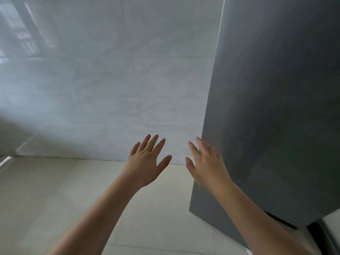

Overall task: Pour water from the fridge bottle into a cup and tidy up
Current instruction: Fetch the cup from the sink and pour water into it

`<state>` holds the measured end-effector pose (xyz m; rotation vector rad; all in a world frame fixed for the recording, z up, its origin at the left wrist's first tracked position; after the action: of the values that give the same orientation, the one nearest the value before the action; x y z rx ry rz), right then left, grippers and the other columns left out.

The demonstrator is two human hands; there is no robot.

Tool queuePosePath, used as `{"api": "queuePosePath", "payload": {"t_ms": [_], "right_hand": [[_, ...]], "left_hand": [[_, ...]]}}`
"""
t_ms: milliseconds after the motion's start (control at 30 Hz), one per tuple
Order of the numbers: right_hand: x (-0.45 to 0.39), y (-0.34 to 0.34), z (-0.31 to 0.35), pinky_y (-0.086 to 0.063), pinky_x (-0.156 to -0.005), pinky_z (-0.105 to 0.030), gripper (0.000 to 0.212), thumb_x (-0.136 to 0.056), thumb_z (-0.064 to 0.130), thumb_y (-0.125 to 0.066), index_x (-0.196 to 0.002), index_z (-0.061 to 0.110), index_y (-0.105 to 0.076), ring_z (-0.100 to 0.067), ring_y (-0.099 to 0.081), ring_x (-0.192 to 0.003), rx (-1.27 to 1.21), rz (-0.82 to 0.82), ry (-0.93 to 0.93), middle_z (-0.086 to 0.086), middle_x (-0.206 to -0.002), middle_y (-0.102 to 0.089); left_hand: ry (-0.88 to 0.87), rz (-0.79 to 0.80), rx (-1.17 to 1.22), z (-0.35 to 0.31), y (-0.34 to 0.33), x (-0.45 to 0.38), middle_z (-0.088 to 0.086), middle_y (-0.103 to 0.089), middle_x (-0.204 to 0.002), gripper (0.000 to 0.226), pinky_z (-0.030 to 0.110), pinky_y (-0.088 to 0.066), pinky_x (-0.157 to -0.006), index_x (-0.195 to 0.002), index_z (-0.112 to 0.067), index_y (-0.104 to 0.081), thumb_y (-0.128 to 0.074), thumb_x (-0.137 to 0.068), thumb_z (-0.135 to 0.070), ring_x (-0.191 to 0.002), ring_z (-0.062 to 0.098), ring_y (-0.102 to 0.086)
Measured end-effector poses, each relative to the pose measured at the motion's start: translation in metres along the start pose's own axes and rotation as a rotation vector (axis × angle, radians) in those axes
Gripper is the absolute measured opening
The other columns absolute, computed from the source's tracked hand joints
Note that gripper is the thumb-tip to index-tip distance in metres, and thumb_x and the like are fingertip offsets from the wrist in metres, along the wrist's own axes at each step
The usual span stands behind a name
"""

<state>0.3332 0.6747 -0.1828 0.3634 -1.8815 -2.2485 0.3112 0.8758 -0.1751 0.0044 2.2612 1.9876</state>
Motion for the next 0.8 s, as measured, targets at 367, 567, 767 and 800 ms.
{"api": "queuePosePath", "payload": {"t_ms": [367,567,767,800], "right_hand": [[-0.011,-0.014,0.190,-0.009,-0.121,-0.040,0.056,-0.103,0.047,-0.020,-0.155,0.025,-0.017,-0.018,-0.011,-0.149,-0.066,0.070,0.307,-0.002,-0.162,-0.016],[0.002,-0.020,0.287,-0.009,-0.121,-0.039,0.057,-0.102,0.048,-0.021,-0.154,0.025,-0.018,-0.019,-0.013,-0.148,-0.010,0.114,0.416,-0.002,-0.161,-0.020],[0.014,-0.033,0.374,-0.011,-0.119,-0.038,0.058,-0.102,0.048,-0.022,-0.154,0.024,-0.019,-0.020,-0.016,-0.146,-0.004,0.136,0.539,-0.003,-0.160,-0.022],[0.017,-0.035,0.387,-0.011,-0.118,-0.037,0.058,-0.102,0.048,-0.022,-0.154,0.024,-0.018,-0.020,-0.016,-0.146,-0.004,0.144,0.565,-0.003,-0.160,-0.022]], "left_hand": [[0.275,-0.067,-0.076,0.138,0.043,0.110,-0.008,-0.005,-0.166,0.091,0.037,-0.005,-0.124,-0.158,-0.035,-0.005,0.009,-0.077,-0.076,-0.153,0.013,0.002],[0.426,-0.119,-0.129,0.223,0.064,0.186,-0.005,-0.012,-0.166,0.083,0.037,-0.009,-0.122,-0.158,-0.033,-0.007,0.001,-0.086,-0.074,-0.153,0.015,-0.007],[0.597,-0.111,-0.123,0.278,0.081,0.259,-0.005,-0.010,-0.166,0.079,0.040,-0.006,-0.124,-0.158,-0.035,-0.003,-0.007,-0.090,-0.073,-0.153,0.015,-0.004],[0.625,-0.111,-0.123,0.286,0.083,0.271,-0.005,-0.010,-0.166,0.078,0.040,-0.005,-0.123,-0.158,-0.035,-0.004,-0.009,-0.090,-0.072,-0.153,0.015,-0.004]]}}
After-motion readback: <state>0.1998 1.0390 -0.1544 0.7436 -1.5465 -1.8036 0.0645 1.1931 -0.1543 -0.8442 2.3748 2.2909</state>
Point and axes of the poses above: each hand's wrist, its own x-axis away from the middle knuckle, its own y-axis out of the back of the hand, z = x × y, the point moved 1 cm from there along -x, towards the middle knuckle
